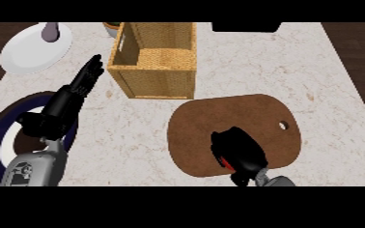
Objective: Pick the tomato from the cutting board and place it in the basket
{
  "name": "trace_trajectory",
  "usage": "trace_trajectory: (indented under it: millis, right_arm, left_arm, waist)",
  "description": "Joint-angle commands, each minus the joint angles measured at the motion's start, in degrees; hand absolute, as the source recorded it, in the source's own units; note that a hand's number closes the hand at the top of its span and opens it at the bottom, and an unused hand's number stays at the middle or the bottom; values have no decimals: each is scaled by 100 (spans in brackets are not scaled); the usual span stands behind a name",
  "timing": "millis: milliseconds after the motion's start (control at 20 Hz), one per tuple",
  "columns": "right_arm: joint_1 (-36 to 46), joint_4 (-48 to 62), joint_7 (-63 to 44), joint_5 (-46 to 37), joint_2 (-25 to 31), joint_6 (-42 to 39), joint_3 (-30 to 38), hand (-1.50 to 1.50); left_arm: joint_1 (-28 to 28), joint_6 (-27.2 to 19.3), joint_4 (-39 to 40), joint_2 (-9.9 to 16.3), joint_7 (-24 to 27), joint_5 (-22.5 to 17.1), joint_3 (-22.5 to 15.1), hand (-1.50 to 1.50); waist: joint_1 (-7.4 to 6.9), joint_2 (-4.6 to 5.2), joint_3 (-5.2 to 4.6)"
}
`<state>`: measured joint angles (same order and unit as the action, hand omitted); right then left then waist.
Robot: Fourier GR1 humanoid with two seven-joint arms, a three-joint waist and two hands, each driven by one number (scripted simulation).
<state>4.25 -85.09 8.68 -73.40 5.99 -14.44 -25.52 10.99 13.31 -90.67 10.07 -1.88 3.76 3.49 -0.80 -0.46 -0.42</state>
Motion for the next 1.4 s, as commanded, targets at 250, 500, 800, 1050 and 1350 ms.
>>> trace_trajectory:
  millis: [250,500,800,1050,1350]
  right_arm:
    - [-64,-294,-3009,802,-590,964,-2024,150]
    - [15,-886,-3774,1849,-596,2204,-2902,150]
    - [608,-1798,-4606,2047,-598,3865,-3672,150]
    - [1201,-1808,-5436,1997,-585,4526,-3831,150]
    - [2332,-1745,-6774,1708,-586,4318,-3525,150]
  left_arm:
    - [156,46,67,-70,-5,25,-132,0]
    - [151,25,83,-144,-31,82,-233,0]
    - [95,-30,115,-178,77,131,-235,0]
    - [151,8,94,-62,29,110,-144,0]
    - [48,9,145,-113,66,73,-136,0]
  waist:
    - [-253,78,60]
    - [-289,86,70]
    - [-216,26,42]
    - [-181,10,34]
    - [-177,-8,10]
